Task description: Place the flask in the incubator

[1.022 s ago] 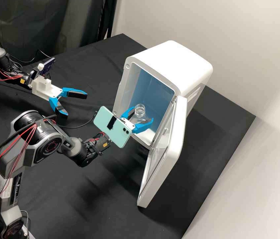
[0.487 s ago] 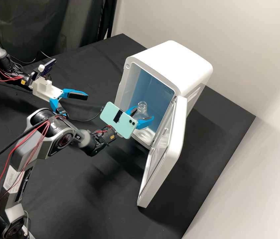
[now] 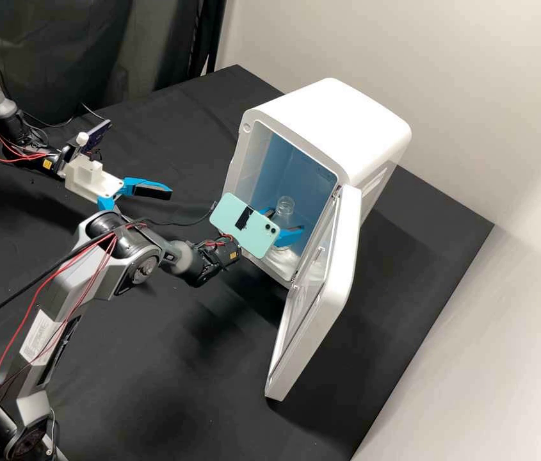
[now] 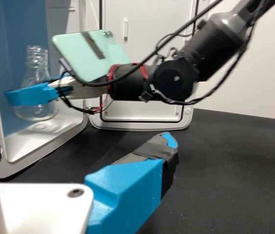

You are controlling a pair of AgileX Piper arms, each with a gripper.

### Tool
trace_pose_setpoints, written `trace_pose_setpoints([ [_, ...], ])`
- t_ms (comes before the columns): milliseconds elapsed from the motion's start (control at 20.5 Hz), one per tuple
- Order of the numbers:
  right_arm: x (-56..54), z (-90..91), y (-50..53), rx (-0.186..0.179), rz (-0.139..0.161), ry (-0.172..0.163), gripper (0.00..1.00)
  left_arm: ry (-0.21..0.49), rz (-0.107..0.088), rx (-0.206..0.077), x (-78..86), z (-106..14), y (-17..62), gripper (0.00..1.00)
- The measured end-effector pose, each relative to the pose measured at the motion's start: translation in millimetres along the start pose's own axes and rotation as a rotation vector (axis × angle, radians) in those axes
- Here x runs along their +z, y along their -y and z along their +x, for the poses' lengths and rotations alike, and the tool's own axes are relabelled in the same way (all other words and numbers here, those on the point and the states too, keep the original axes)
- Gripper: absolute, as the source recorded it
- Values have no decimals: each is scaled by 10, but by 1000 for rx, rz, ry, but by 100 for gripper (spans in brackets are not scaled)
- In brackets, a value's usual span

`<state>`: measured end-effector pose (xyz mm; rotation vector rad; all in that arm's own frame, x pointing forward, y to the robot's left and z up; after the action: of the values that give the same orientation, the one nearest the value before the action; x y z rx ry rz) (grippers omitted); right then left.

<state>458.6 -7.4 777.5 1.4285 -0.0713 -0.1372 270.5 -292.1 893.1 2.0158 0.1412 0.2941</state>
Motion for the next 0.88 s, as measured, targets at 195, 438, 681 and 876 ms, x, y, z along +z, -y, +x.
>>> trace_pose_setpoints([
  [195, -15, 151, -16, -15, 4, 8, 0, -2, -1, 1, -2, 0, -1, 100],
  [438, 12, 272, -115, 1, 9, 16, 0, -2, -1, 1, -2, 0, -1, 100],
  [681, 49, 416, -118, -23, 14, 36, 0, 1, 2, 9, -3, 15, -19, 100],
  [876, 57, 505, -143, -78, 65, 51, 0, 1, 2, 9, -3, 15, -19, 100],
])
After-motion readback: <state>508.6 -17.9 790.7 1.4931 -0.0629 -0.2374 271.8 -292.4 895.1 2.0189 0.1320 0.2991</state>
